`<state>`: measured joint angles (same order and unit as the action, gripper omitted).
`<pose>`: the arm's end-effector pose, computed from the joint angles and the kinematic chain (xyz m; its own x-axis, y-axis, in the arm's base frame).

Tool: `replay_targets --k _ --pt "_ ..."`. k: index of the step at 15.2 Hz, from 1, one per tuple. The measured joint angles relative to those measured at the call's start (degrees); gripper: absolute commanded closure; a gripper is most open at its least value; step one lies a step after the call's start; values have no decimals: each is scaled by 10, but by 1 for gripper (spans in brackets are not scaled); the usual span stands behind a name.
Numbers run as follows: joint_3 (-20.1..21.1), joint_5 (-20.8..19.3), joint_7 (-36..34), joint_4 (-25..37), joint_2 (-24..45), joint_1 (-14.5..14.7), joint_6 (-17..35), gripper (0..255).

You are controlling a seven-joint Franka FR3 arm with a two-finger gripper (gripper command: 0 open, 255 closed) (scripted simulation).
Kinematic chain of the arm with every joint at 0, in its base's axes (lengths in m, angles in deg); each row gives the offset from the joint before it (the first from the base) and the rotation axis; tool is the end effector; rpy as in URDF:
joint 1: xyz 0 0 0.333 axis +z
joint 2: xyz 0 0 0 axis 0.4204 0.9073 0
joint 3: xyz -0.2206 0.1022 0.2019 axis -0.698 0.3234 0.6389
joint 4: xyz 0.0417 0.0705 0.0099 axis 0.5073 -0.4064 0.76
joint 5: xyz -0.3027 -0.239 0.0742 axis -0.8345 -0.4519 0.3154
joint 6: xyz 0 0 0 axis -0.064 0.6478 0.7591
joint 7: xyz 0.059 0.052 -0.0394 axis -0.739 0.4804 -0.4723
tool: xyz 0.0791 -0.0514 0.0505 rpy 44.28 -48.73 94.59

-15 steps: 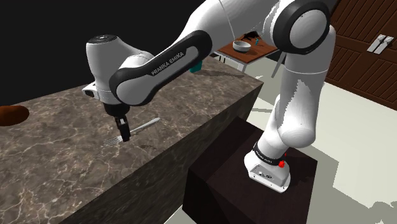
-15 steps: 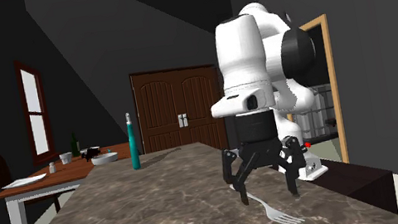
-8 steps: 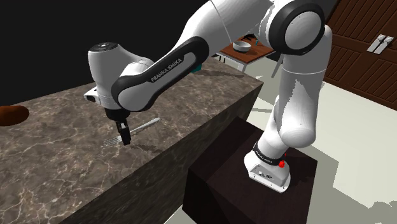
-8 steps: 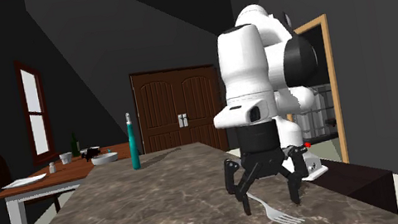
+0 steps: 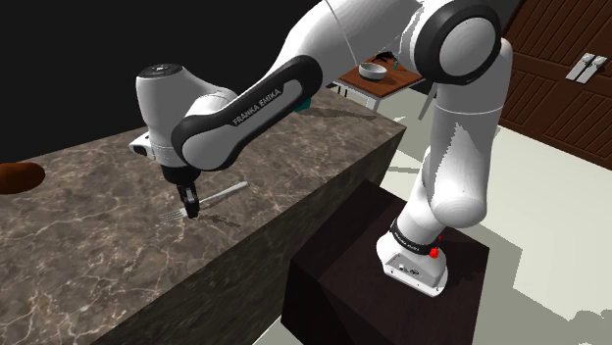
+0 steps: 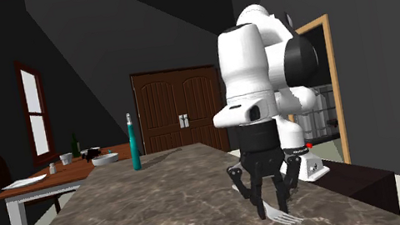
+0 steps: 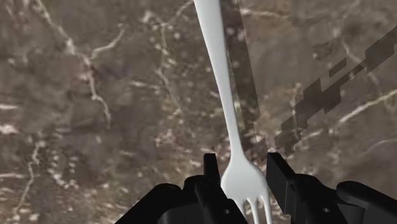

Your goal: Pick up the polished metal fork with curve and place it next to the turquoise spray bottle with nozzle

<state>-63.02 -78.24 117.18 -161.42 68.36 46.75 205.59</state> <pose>0.4796 0.3870 0.3329 0.3416 0.9387 0.0465 0.9399 -0.3413 -0.0130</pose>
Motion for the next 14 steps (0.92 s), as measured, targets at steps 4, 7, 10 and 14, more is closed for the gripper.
replay_targets --k 4,7,10,14 --pt "0 0 0 -2 -1 0 2 255" --pt "1 3 2 4 -3 0 -9 255" --pt "3 7 5 11 -13 -2 -27 255" --pt "6 13 7 22 -29 -3 -53 255"
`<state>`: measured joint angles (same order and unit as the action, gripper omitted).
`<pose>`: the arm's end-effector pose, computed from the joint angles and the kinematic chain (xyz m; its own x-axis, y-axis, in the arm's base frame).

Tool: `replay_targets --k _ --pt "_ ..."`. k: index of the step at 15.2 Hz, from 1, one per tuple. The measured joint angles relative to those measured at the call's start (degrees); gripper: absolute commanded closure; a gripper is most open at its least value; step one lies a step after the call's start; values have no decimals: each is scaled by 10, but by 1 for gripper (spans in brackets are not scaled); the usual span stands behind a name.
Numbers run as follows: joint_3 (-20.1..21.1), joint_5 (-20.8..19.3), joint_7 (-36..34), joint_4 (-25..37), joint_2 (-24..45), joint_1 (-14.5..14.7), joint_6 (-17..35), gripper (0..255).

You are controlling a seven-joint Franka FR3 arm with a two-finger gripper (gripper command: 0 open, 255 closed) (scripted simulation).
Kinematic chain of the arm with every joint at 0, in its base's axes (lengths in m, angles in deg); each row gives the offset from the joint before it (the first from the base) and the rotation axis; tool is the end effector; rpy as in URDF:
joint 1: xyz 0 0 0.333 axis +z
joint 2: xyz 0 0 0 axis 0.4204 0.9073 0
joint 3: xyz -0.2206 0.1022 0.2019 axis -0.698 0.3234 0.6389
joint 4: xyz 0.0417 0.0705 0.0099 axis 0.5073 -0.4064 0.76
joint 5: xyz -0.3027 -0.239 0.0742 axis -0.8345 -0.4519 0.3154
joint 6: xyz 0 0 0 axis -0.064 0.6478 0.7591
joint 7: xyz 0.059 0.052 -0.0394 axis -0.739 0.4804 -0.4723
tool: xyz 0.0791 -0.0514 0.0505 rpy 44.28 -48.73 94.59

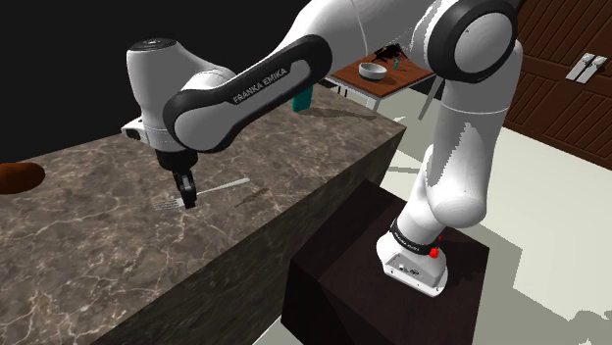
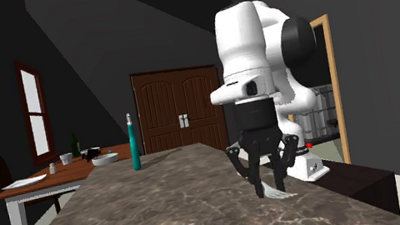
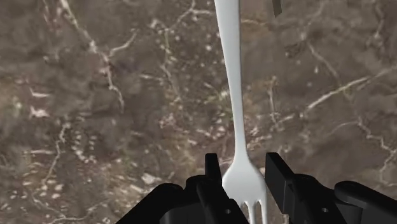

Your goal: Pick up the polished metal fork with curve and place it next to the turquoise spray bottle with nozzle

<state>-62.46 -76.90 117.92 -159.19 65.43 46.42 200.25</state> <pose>0.4782 0.3879 0.3725 0.3393 0.9397 0.0428 0.9407 -0.3389 -0.0176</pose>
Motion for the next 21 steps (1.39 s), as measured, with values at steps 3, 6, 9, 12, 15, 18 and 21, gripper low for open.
replay_targets --k 3,6,9,12,15,18,21 --pt "1 4 2 11 -10 -1 -20 255" --pt "3 7 3 25 -18 -1 -41 255" --pt "3 10 5 38 -25 -2 -62 255" --pt "4 13 7 53 -32 -3 -84 255" --pt "4 16 8 69 -39 -4 -106 255" --pt "5 18 8 86 -45 -4 -128 255" --pt "5 20 9 101 -51 -4 -149 255"
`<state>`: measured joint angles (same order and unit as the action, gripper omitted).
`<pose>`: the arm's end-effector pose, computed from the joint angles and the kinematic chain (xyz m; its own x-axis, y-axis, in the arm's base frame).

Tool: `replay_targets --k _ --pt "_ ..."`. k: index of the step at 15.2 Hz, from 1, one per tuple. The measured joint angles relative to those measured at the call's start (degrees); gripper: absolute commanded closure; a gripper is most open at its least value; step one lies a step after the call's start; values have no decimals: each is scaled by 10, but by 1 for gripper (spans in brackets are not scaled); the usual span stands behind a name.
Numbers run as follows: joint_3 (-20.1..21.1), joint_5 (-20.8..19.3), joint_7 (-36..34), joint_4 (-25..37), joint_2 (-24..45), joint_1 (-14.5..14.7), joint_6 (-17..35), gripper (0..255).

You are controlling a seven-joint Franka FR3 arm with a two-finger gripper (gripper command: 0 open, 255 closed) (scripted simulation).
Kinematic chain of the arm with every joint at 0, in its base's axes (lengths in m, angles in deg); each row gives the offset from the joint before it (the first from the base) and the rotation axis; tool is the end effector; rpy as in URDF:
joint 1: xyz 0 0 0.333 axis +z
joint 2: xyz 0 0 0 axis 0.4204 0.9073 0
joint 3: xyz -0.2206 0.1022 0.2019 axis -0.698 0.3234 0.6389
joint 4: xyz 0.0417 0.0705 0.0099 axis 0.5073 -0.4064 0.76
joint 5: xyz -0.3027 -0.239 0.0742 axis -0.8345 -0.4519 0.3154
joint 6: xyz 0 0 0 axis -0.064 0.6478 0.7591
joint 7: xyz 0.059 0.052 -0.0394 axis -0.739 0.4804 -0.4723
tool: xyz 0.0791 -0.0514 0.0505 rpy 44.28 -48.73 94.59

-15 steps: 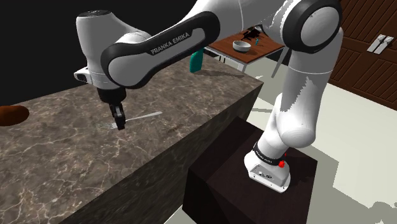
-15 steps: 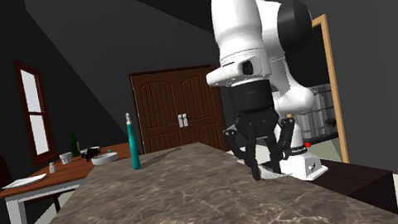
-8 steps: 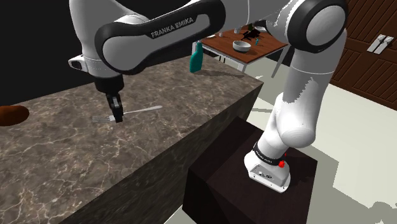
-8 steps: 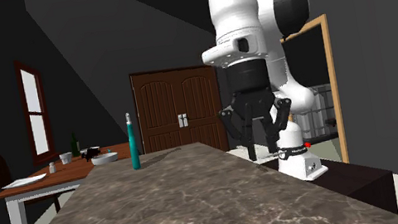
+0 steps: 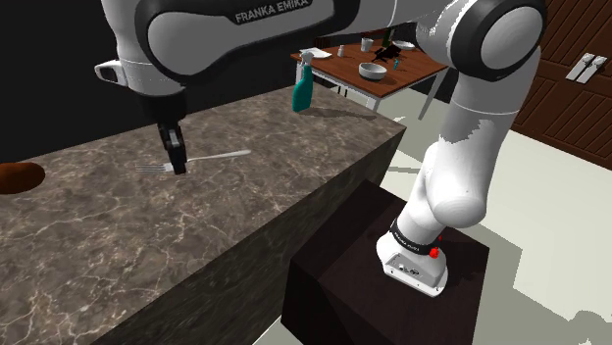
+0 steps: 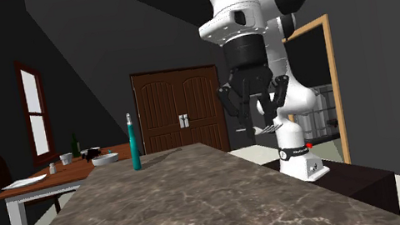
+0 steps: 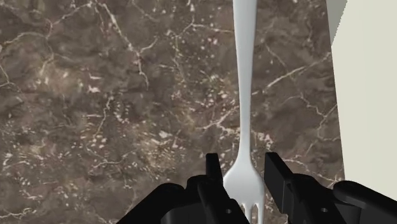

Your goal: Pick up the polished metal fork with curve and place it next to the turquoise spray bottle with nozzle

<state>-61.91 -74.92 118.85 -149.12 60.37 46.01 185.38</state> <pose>0.4776 0.3877 0.4841 0.3390 0.9398 0.0428 0.9408 -0.3385 -0.0177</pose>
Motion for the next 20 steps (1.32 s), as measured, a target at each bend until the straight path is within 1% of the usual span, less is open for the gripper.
replay_targets --k 12,20 --pt "2 1 -2 89 -3 2 -91 255" --pt "3 -2 -5 160 6 5 -154 255"
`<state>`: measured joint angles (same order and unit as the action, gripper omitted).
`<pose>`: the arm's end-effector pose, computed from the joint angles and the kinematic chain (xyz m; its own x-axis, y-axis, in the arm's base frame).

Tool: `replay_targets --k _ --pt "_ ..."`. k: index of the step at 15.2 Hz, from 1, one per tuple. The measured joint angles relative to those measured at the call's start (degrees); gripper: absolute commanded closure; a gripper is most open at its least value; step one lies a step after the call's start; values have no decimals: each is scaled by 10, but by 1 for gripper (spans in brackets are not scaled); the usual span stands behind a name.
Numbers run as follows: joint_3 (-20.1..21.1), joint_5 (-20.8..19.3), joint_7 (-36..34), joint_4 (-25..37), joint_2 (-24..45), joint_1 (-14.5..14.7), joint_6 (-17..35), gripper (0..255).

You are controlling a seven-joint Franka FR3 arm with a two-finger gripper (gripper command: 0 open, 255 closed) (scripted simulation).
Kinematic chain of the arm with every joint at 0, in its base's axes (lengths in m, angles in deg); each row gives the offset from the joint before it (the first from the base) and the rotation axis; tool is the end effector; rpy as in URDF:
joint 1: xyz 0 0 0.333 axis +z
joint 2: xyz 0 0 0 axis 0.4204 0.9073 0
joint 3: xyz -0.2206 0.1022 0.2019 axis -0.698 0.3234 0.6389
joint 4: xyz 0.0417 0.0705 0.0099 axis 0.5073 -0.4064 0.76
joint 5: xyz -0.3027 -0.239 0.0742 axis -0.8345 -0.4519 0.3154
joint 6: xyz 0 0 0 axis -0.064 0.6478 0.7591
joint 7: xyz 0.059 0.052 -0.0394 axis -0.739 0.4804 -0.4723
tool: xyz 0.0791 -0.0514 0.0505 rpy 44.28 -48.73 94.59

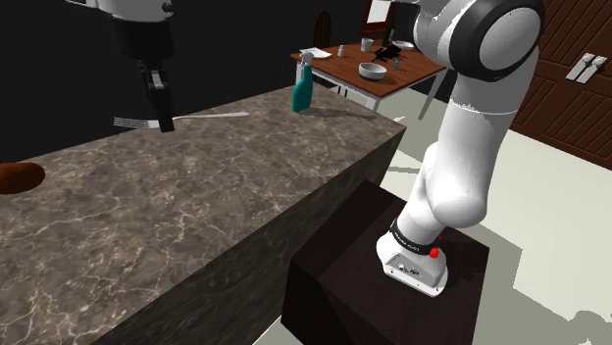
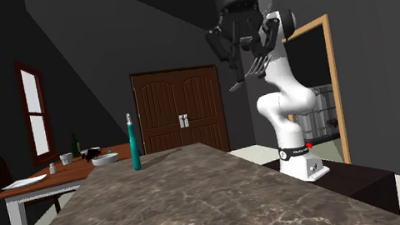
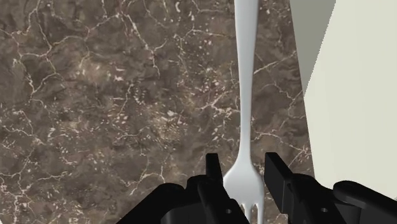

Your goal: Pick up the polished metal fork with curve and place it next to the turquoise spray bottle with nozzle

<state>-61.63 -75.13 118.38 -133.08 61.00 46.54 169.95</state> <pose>0.4778 0.3881 0.5881 0.3393 0.9397 0.0427 0.9407 -0.3388 -0.0176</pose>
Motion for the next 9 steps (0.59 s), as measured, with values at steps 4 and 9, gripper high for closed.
replay_targets --k 4,9 --pt "1 -3 -2 43 8 3 -35 255" --pt "2 -10 -6 111 29 9 -84 255"
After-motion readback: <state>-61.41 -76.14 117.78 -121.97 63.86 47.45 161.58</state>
